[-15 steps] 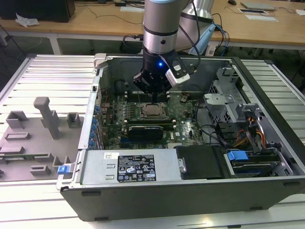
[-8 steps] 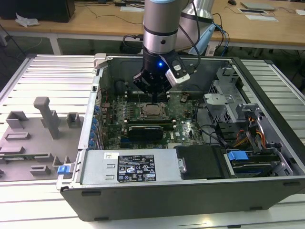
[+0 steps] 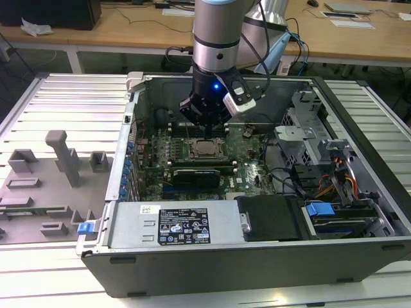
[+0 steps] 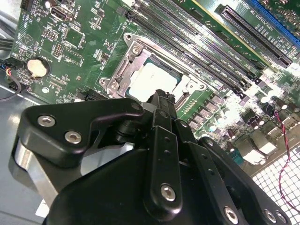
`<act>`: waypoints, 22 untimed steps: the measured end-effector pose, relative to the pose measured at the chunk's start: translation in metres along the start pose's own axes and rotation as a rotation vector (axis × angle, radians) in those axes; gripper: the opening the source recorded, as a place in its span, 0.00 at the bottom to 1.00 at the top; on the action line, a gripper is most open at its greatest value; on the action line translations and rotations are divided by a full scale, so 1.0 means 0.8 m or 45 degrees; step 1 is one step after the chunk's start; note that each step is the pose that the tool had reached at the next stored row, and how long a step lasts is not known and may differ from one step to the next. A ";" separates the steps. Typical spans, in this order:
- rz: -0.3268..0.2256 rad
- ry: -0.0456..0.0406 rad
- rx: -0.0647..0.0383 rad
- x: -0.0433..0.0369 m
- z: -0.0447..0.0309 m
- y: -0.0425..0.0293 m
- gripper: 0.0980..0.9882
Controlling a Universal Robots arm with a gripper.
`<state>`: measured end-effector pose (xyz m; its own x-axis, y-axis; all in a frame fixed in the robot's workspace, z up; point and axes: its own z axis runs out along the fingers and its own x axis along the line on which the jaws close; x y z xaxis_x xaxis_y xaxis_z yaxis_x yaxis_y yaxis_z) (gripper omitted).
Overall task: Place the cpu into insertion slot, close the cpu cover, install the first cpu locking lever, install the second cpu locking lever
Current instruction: 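Install the first cpu locking lever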
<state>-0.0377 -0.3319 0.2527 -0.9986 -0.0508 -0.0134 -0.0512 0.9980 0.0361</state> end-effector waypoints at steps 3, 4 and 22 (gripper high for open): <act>0.000 0.000 0.000 0.004 -0.0001 0.0002 0.01; 0.000 0.000 0.000 0.005 -0.0001 0.0002 0.01; 0.000 0.000 0.000 0.033 -0.0004 0.0017 0.01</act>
<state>-0.0640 -0.3319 0.2527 -0.9986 -0.0508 -0.0135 -0.0513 0.9980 0.0361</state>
